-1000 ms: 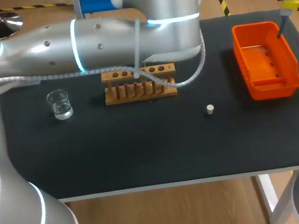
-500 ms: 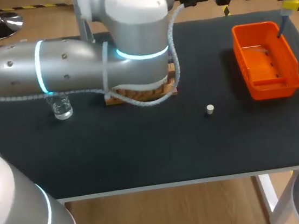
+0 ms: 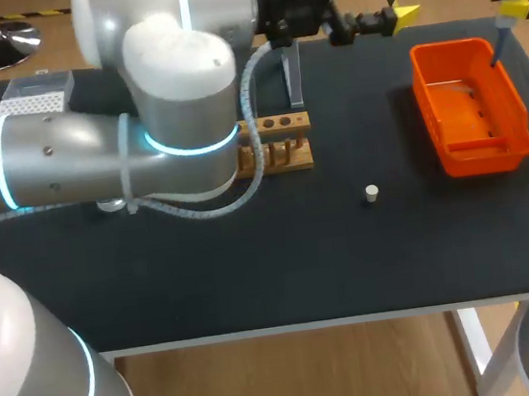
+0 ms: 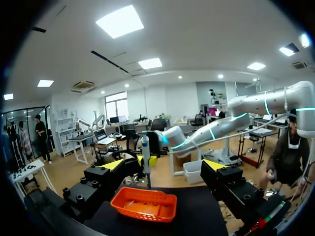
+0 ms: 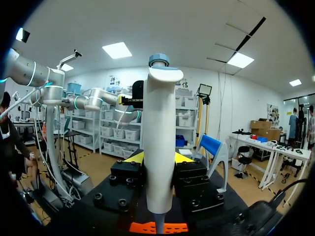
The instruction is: Invert the test tube, pick up the pipette, mount the tip to pipette, aspirate from beaker and dispense into the tube, eject the tip, return the pipette, and cap with the stopper.
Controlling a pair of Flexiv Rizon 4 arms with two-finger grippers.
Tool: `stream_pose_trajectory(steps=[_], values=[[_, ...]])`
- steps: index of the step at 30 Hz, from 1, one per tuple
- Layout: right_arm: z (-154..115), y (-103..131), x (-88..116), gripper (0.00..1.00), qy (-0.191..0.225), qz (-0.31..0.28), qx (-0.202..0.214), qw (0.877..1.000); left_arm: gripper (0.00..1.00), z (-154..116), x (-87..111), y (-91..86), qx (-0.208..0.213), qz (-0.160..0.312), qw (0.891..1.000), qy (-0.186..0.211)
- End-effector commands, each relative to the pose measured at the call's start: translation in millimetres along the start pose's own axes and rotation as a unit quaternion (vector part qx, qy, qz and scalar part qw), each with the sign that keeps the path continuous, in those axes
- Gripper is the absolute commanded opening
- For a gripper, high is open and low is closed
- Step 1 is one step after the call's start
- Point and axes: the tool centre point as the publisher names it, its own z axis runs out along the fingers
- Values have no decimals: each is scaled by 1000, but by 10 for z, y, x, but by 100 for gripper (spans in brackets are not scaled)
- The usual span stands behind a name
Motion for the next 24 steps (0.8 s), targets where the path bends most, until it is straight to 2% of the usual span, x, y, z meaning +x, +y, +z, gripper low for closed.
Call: stream_pose_trajectory(steps=[1,14,24], values=[[-16,3,-9,0,2,0,1,1000,100,-455,65,136,15,-1,1000,-6],[-16,3,-9,0,2,0,1,1000,100,-853,174,436,24,-13,999,-17],[-16,3,-9,0,2,0,1,1000,100,-1049,126,537,24,-12,1000,-8]])
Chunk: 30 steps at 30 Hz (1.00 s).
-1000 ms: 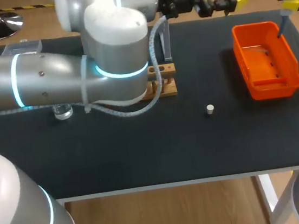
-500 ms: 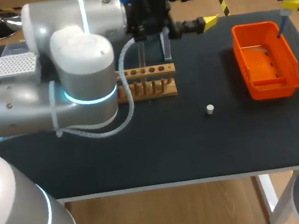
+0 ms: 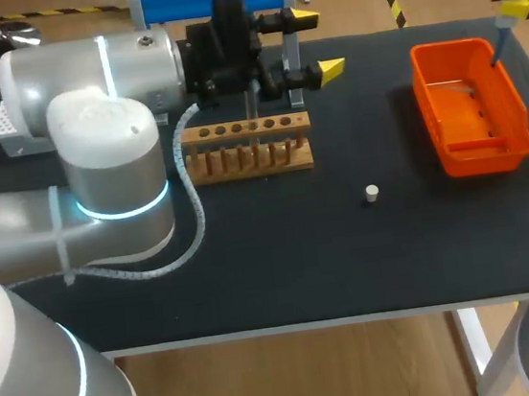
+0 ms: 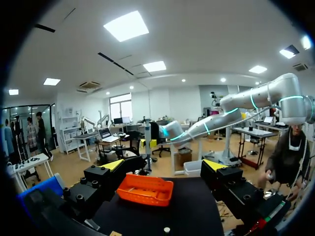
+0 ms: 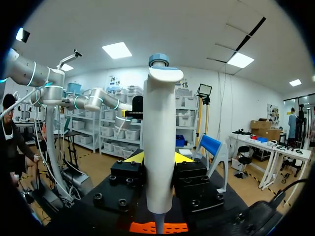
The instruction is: Invert the test tube, pick up the pipette, mount the tip to pipette, aspirate from beaker and dispense into the tube, eject the tip, return the pipette, and cap with the stopper.
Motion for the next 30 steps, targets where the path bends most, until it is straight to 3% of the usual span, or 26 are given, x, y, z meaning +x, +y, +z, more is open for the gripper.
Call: stream_pose_trajectory(steps=[1,8,30], values=[[-17,3,-9,0,2,0,1,1000,100,-181,-41,30,6,0,1000,7],[-17,3,-9,0,2,0,1,1000,100,-212,-58,15,-13,-4,1000,-4],[-17,3,-9,0,2,0,1,1000,100,-212,-58,15,-13,-4,1000,-4]])
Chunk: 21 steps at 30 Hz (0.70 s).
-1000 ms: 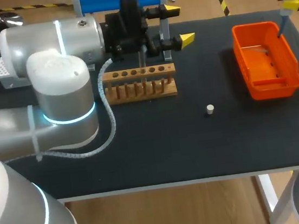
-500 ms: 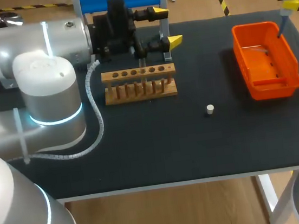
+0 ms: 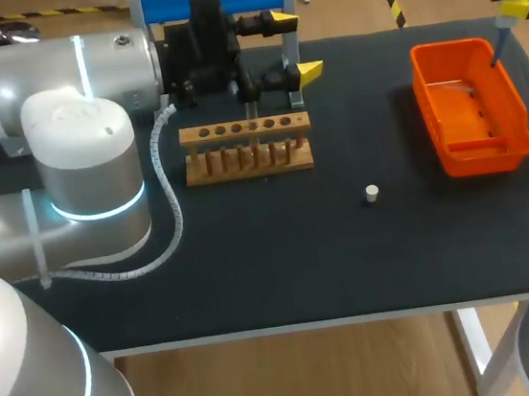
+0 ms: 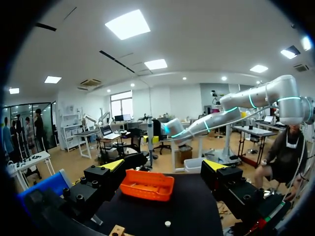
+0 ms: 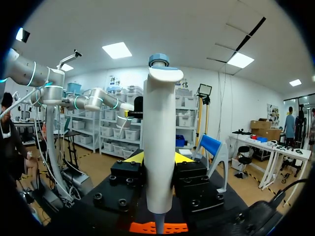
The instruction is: Invert the test tube, pick up the pipette, mount the tip to pipette, aspirate from beaker and dispense into the tube, eject the tip, return the pipette, and cap with the stopper.
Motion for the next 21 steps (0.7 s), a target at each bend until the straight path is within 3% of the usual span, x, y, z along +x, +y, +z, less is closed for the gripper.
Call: stream_pose_trajectory(steps=[1,5,8,10,21], values=[[-16,3,-9,0,2,0,1,1000,100,5,-4,-2,-1,0,1000,0],[-16,3,-9,0,2,0,1,1000,100,5,-4,-2,-1,0,1000,0],[110,28,106,0,-5,-6,4,1000,100,5,-4,-2,-1,0,1000,0],[232,37,193,0,-7,-15,17,1000,100,5,-4,-2,-1,0,1000,0],[1026,162,553,0,17,-13,2,1000,100,5,-4,-2,-1,0,1000,0]])
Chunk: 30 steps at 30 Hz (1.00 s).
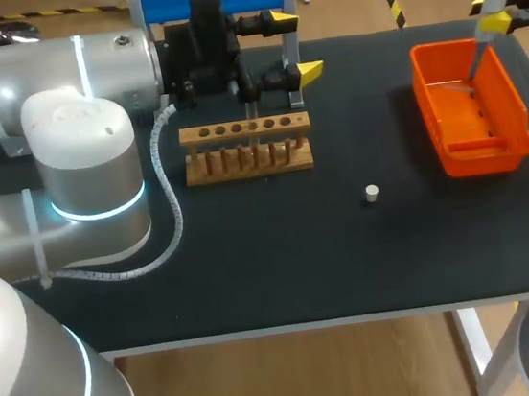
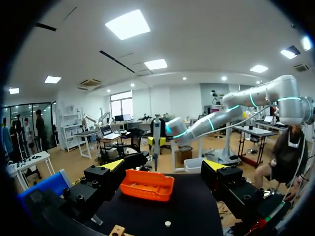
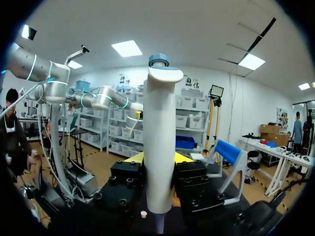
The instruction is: Invert the test tube, pick up the pipette, mount the tip to pipette, aspirate from beaker and dispense into the tube, eject the tip, return the pipette, and cap with the stopper.
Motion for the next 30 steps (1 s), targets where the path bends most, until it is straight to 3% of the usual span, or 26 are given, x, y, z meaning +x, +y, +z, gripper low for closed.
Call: stream_pose_trajectory(steps=[1,14,30], values=[[469,86,128,0,-30,2,2,1000,100,4,-3,-2,-1,0,1000,0],[1395,63,381,0,-16,-1,8,1000,100,4,-3,-2,-1,0,1000,0],[2073,34,399,0,-7,1,0,1000,100,4,-3,-2,-1,0,1000,0]])
